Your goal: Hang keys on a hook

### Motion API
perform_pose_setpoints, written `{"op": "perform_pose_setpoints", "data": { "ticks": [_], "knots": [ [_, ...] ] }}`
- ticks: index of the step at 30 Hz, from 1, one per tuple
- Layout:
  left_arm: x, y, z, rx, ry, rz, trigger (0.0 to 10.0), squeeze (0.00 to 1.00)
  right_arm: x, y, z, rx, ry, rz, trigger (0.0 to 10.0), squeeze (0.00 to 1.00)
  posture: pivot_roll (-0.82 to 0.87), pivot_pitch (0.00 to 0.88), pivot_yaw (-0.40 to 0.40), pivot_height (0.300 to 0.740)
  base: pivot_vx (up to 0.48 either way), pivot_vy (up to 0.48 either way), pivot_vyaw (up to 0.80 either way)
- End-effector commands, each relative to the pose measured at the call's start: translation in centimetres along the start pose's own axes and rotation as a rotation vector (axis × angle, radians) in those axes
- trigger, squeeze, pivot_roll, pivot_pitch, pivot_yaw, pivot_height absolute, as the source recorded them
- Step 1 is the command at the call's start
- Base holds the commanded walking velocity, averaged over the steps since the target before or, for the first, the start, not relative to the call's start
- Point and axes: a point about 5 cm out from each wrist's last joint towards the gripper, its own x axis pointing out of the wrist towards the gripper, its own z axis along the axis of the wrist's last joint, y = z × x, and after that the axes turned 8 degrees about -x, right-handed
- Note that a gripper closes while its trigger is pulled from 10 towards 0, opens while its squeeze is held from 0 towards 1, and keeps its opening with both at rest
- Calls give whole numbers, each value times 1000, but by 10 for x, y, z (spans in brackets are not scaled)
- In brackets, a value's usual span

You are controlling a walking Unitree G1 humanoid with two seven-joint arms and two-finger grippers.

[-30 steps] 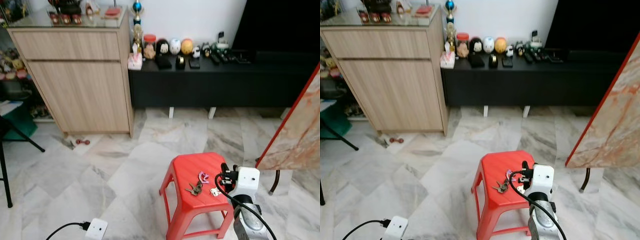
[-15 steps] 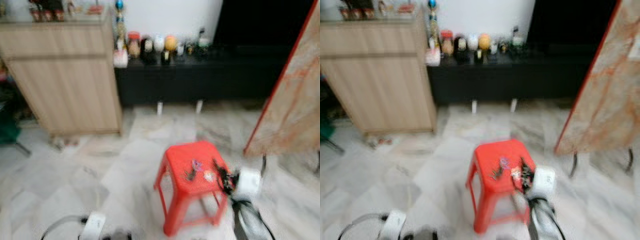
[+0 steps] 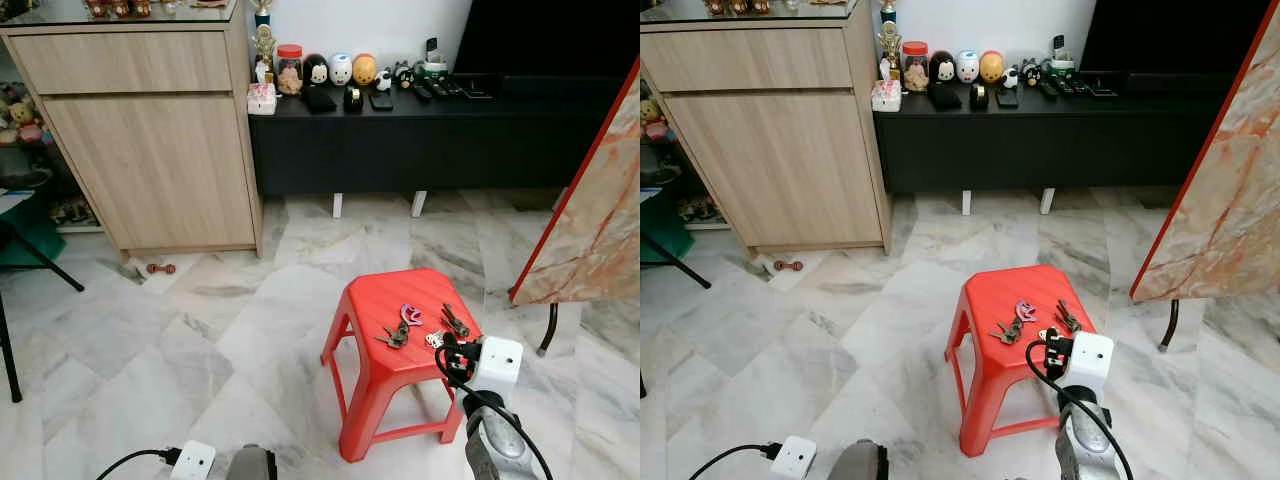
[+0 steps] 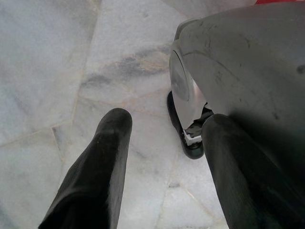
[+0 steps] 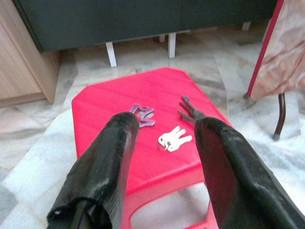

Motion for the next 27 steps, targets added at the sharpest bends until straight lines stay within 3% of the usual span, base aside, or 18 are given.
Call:
{"op": "perform_pose_setpoints", "data": {
  "ticks": [1, 8, 27],
  "knots": [
    [1, -2, 3, -23, -1, -3, 10000, 0, 3, -1, 1, 11, 9, -7, 10000, 0, 64, 0, -66, 648, 0, 0, 0],
    [1, -2, 3, -24, 4, 4, 10000, 0, 4, -1, 6, -18, -13, -13, 10000, 0, 62, 0, -69, 648, 72, 0, 0],
    [2, -3, 2, -49, 11, 5, 10000, 0, 7, -3, 6, -59, 9, -38, 10000, 0, 57, 0, -79, 648, 342, 0, 0]
  ]
}}
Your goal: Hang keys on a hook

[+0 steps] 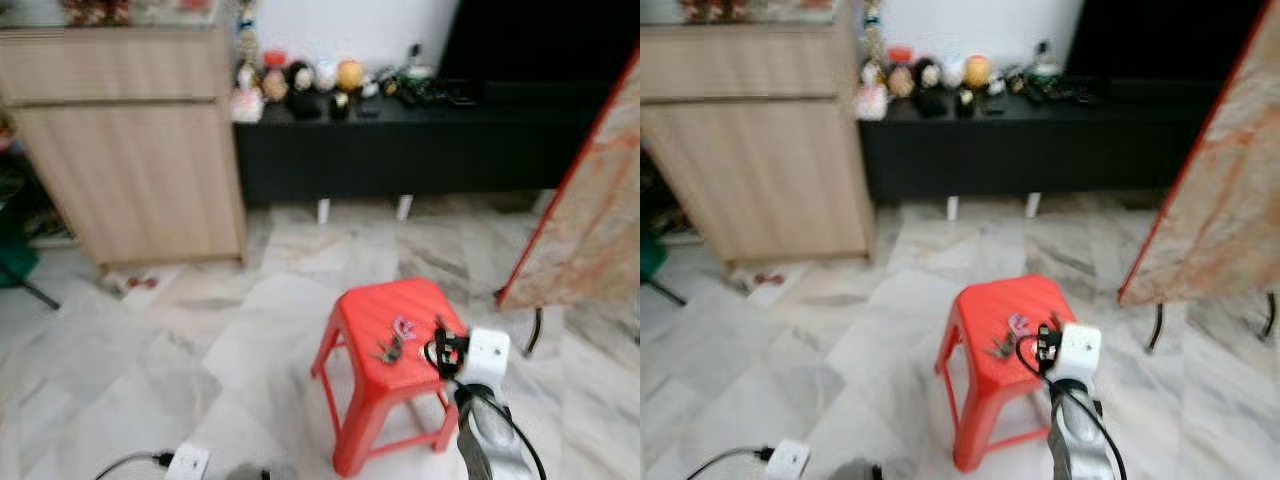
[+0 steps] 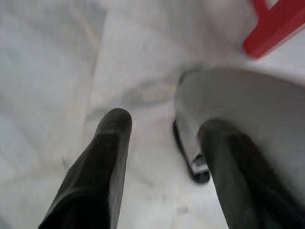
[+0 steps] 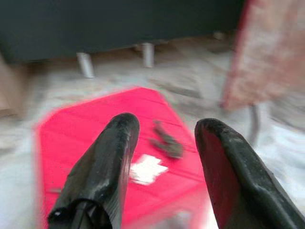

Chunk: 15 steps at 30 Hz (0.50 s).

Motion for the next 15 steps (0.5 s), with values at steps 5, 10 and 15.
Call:
{"op": "perform_pose_setpoints", "data": {
  "ticks": [5, 10, 15],
  "knots": [
    [0, -5, -6, -28, 16, -17, 10000, 0, 3, -1, 1, -10, 14, -23, 10000, 0, 60, 0, -84, 648, 366, 0, 0],
    [-1, -4, -7, -28, 16, -16, 10000, 0, 4, 0, 1, -10, 13, -26, 10000, 0, 65, 0, -87, 648, 367, 0, 0],
    [-1, -4, -7, -28, 15, -14, 10000, 0, 5, 1, 2, -8, 12, -26, 10000, 0, 70, 0, -87, 648, 365, 0, 0]
  ]
}}
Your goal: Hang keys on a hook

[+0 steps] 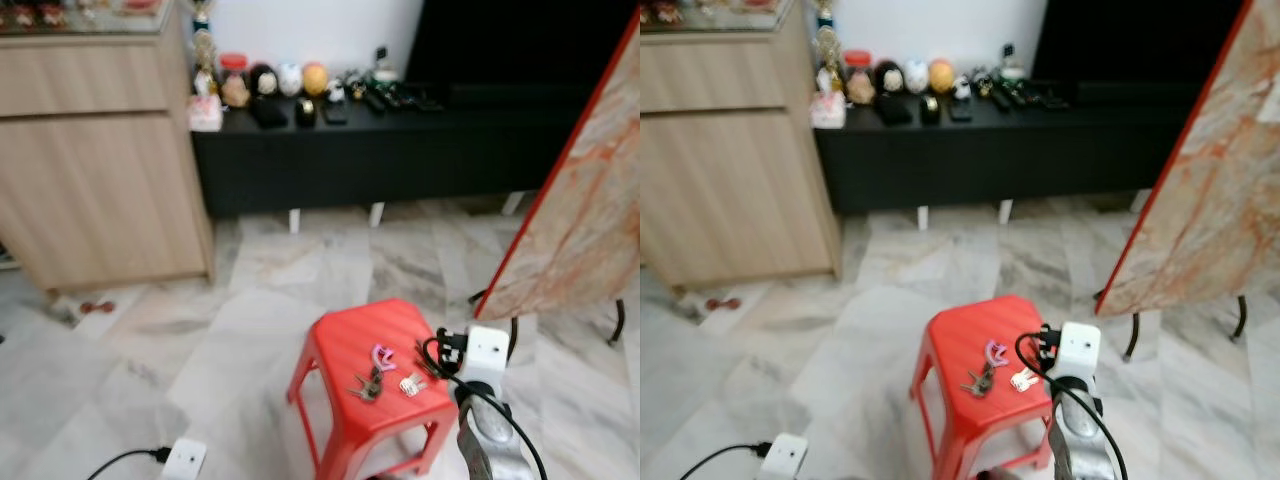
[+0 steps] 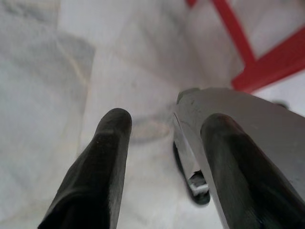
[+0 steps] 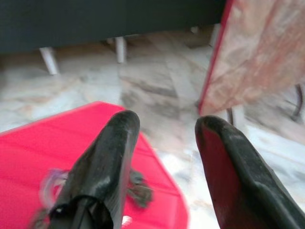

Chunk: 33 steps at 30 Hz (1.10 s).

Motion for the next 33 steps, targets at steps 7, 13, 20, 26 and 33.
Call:
{"op": "perform_pose_setpoints", "data": {
  "ticks": [7, 13, 20, 26, 33],
  "knots": [
    [-1, -2, -7, -14, 24, -3, 10000, 0, 2, 14, 3, 0, -5, 41, 10000, 0, 74, 0, -86, 648, 53, 0, 0],
    [-1, -3, -6, -12, 22, -8, 10000, 0, 2, 18, -8, -34, 79, 91, 10000, 0, 72, 0, -85, 648, 0, 0, 0],
    [0, -5, -7, -11, 23, -14, 10000, 0, 5, 25, -20, -194, 200, 218, 10000, 0, 59, 0, -74, 648, 0, 0, 0],
    [-1, -6, -8, -13, 26, -15, 10000, 0, 10, 34, -20, -210, 255, 334, 10000, 0, 55, 0, -77, 648, 0, 0, 0],
    [-1, -5, -10, -21, 26, -11, 10000, 0, 19, 37, 15, -47, 24, 273, 10000, 0, 67, 0, -82, 648, 0, 0, 0]
  ]
}}
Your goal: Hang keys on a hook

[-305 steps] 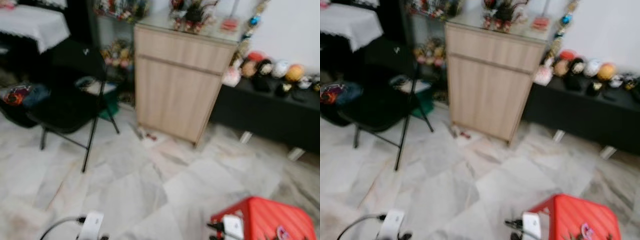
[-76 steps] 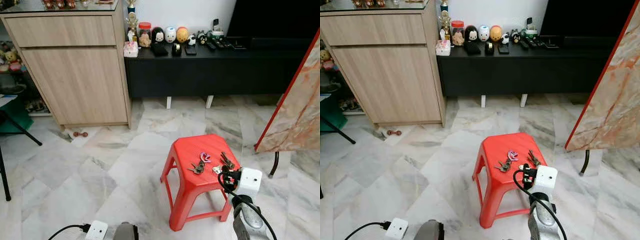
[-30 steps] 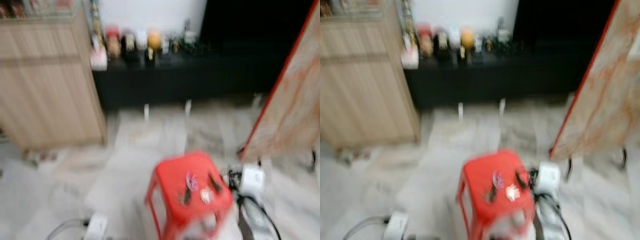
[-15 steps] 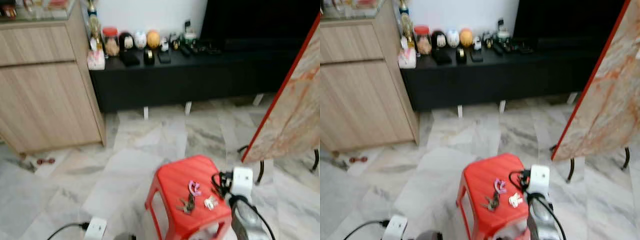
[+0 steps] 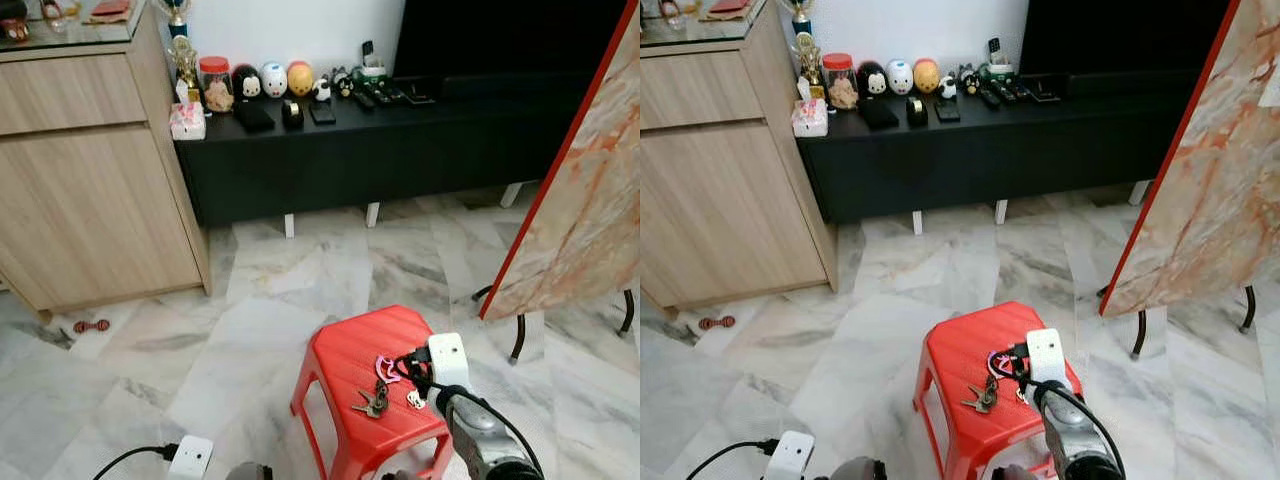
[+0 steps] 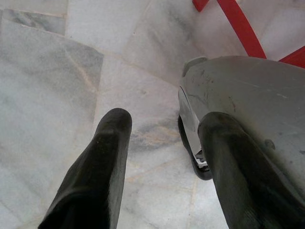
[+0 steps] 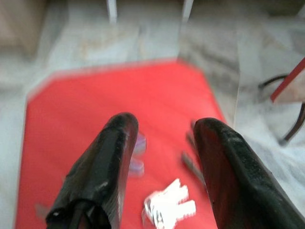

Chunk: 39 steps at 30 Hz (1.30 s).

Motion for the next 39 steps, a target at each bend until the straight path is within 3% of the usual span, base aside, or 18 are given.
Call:
{"op": "perform_pose_setpoints", "data": {
  "ticks": [1, 10, 14, 19, 39],
  "knots": [
    [-1, -6, -7, -21, 22, -21, 10000, 0, 0, -2, 15, 39, -95, -22, 10000, 0, 61, 0, -80, 648, 0, 0, 0],
    [-2, -5, -12, -11, 37, -23, 10000, 0, -13, -8, -4, 67, -108, -81, 10000, 0, 50, 12, -68, 648, 0, 0, 0],
    [-2, -5, -11, -9, 35, -22, 10000, 0, -12, -8, -1, 88, -121, -67, 10000, 0, 49, 13, -68, 633, 0, 0, 0],
    [-2, -5, -11, -9, 33, -21, 10000, 0, -9, -7, 5, 49, -124, -60, 10000, 0, 52, 24, -72, 604, 0, 0, 0],
    [-3, -3, -14, -15, 39, -17, 10000, 0, -7, -4, 6, 40, -126, -41, 10000, 0, 62, 37, -66, 604, 0, 0, 0]
  ]
}}
